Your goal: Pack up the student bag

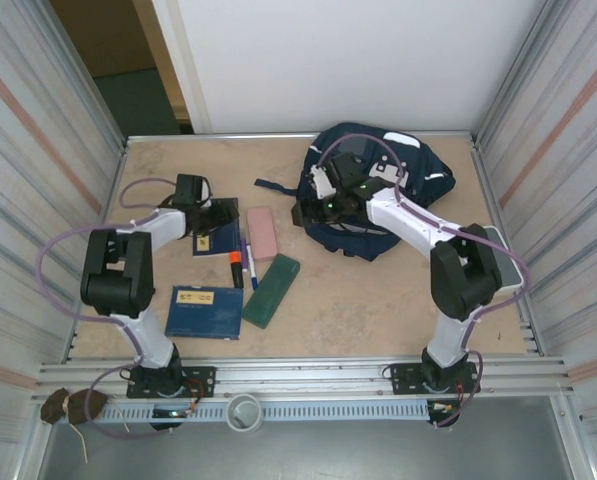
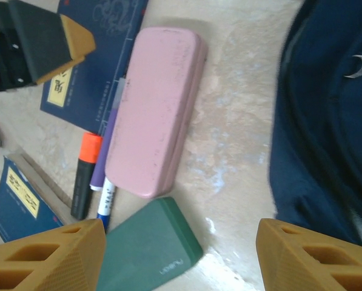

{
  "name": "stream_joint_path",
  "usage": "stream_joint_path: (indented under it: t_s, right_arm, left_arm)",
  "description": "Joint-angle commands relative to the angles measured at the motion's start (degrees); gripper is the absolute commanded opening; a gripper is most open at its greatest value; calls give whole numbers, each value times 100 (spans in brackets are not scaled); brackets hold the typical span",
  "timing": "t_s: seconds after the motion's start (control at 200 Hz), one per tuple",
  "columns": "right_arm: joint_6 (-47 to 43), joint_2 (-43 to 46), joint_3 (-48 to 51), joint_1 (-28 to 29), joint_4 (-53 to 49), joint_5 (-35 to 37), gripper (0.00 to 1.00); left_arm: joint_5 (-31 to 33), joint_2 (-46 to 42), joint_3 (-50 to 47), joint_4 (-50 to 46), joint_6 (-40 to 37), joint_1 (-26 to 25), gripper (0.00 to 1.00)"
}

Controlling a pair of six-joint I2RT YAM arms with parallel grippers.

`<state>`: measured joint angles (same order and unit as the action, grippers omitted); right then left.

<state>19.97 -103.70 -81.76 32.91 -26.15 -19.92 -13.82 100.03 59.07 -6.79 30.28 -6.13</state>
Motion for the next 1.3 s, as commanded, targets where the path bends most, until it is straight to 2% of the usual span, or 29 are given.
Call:
stream_joint_path:
  t_s: [0.0, 0.1, 0.235, 0.501, 0.666, 0.887, 1.062, 1.152, 1.298]
  right_arm:
    - [358, -263, -386, 311, 391, -35, 65]
    - [667, -684, -737, 599, 730, 26, 66]
    - [916, -1444, -1423, 991, 1087, -18, 66]
    - [1287, -3023, -3181, 1385, 1229, 176, 62]
    - [1413, -3714, -3882, 1429, 911, 342, 61]
    - [1383, -3742, -3874, 1269, 205, 944, 59]
    - [1153, -3146, -3163, 1060, -107, 1533, 56]
    - [1132, -2989, -3034, 990, -101, 1535, 55]
    - [1119, -3161, -3478, 1118, -355, 1566, 55]
  left_arm:
    - [596, -772, -406, 97, -99, 425, 64]
    - [705, -1005, -696, 154, -263, 788, 65]
    - [160, -643, -555, 81, -362, 1123, 66]
    - [-563, 306, 113, -177, -562, 1193, 63]
    - [-702, 614, 272, -367, -696, 1202, 58]
    - [-890, 606, 182, -389, -746, 1202, 48]
    - [-1035, 597, 75, -404, -769, 1193, 42]
    - [-1121, 606, 12, -394, -780, 1185, 37]
    - [-1229, 691, 47, -394, -787, 1186, 27]
